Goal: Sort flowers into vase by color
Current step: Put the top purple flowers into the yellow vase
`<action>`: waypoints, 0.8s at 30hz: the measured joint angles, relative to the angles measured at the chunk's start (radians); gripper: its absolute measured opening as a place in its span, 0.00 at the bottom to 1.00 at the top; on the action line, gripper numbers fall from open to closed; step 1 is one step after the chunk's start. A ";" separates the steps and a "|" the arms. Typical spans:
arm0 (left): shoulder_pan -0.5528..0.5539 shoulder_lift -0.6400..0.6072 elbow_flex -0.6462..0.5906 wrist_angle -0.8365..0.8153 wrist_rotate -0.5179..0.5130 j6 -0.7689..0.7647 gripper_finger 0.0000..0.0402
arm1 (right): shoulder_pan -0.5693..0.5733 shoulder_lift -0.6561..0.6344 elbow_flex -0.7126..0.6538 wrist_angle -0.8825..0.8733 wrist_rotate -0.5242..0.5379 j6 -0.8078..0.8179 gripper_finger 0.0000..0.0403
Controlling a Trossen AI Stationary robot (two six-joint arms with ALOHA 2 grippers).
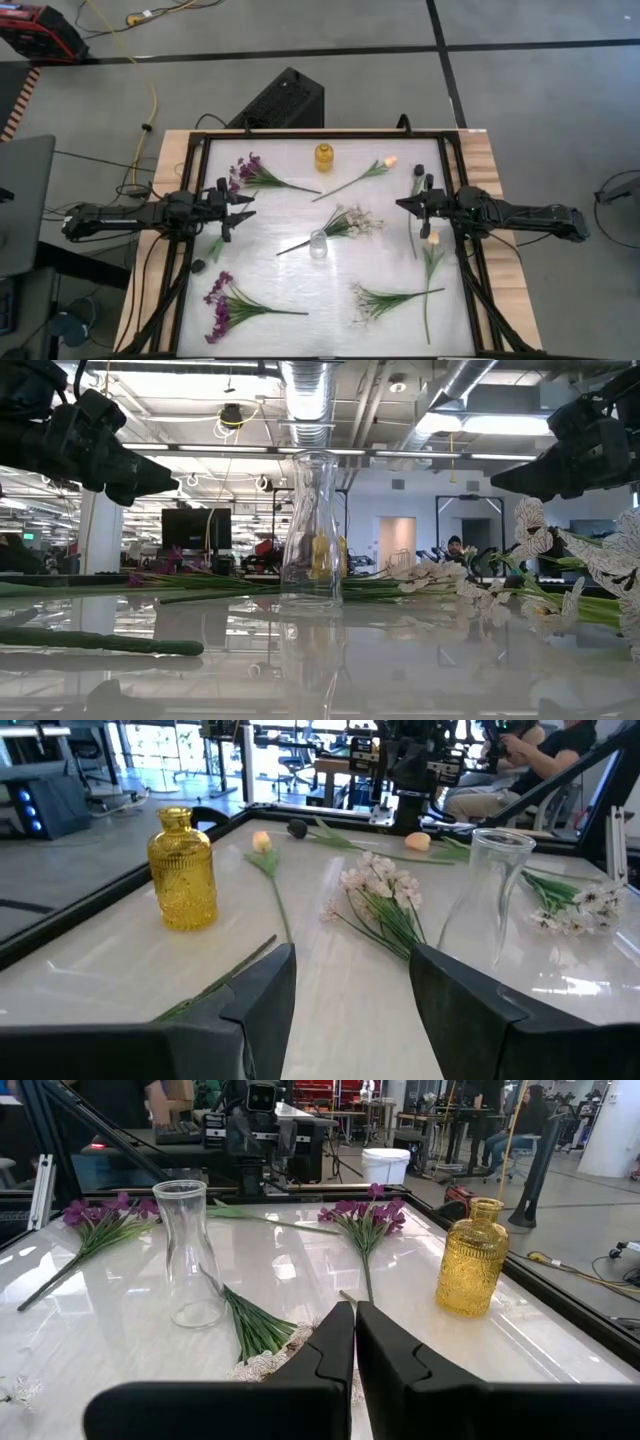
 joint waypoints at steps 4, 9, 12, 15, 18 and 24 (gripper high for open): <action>0.000 0.000 0.000 0.013 0.000 -0.122 0.46 | 0.000 0.000 0.000 0.000 0.000 0.000 0.11; 0.000 0.000 0.000 0.021 -0.015 -0.365 0.46 | 0.000 0.000 -0.001 0.011 0.000 0.000 0.11; 0.000 0.000 0.000 0.026 -0.086 -0.383 0.46 | 0.000 0.000 -0.003 0.052 0.000 0.015 0.11; 0.000 0.000 0.000 0.026 -0.154 -0.420 0.46 | 0.000 0.000 -0.003 0.106 0.021 0.094 0.11; 0.000 0.000 0.000 0.028 -0.171 -0.423 0.46 | -0.003 0.000 -0.003 0.152 0.053 0.155 0.11; 0.000 0.000 0.000 0.064 -0.163 -0.396 0.46 | -0.001 0.018 -0.003 0.175 0.043 0.202 0.11</action>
